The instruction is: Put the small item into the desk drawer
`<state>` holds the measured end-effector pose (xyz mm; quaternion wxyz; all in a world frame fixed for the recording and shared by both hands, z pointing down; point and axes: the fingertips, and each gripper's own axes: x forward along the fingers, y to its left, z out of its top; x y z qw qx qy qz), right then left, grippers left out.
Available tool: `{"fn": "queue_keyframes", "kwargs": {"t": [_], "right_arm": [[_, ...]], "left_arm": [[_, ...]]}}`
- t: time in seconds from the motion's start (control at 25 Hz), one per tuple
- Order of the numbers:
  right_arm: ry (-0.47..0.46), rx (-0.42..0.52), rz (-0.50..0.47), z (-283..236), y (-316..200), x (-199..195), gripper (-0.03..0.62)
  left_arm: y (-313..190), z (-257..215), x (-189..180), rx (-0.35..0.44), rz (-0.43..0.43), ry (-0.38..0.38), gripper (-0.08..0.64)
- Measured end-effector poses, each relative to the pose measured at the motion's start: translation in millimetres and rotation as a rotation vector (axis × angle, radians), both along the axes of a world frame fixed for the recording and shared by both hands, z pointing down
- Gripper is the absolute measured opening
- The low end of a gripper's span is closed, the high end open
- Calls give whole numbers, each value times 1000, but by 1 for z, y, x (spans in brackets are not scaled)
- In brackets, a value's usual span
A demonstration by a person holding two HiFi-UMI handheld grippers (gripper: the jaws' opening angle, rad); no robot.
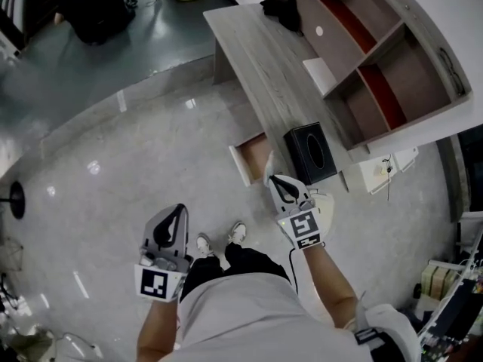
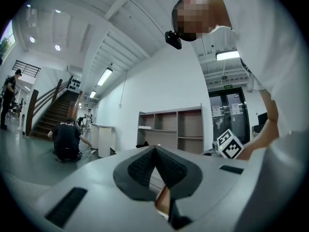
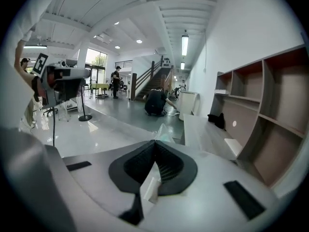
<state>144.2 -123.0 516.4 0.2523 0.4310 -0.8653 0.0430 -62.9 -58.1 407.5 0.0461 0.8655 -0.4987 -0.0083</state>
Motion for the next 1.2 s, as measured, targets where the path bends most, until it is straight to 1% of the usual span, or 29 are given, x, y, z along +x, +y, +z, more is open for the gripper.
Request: {"fn": "queue_keyframes", "kwargs": {"t": [0.16,0.4,0.64,0.88,1.2], "right_arm": [[50,-61,-21,48,-19,-2,23],[77,-144,-37,104,-41,-8,23],[111,-193,-46,147,-56,-9,23],[138,-234,-58,177,-61,-10,23],[194,-294,-65,220,-69,-4,23]], "left_arm": [[4,7,-5,-29,-36,-13,17],[9,16,-17,-63,-91,-47,17],[12,22,-22,-84,-130,-68,17],[12,28,-19,-92,-155,-67,17],[15,38,-17,-123,-179,-73,17]]}}
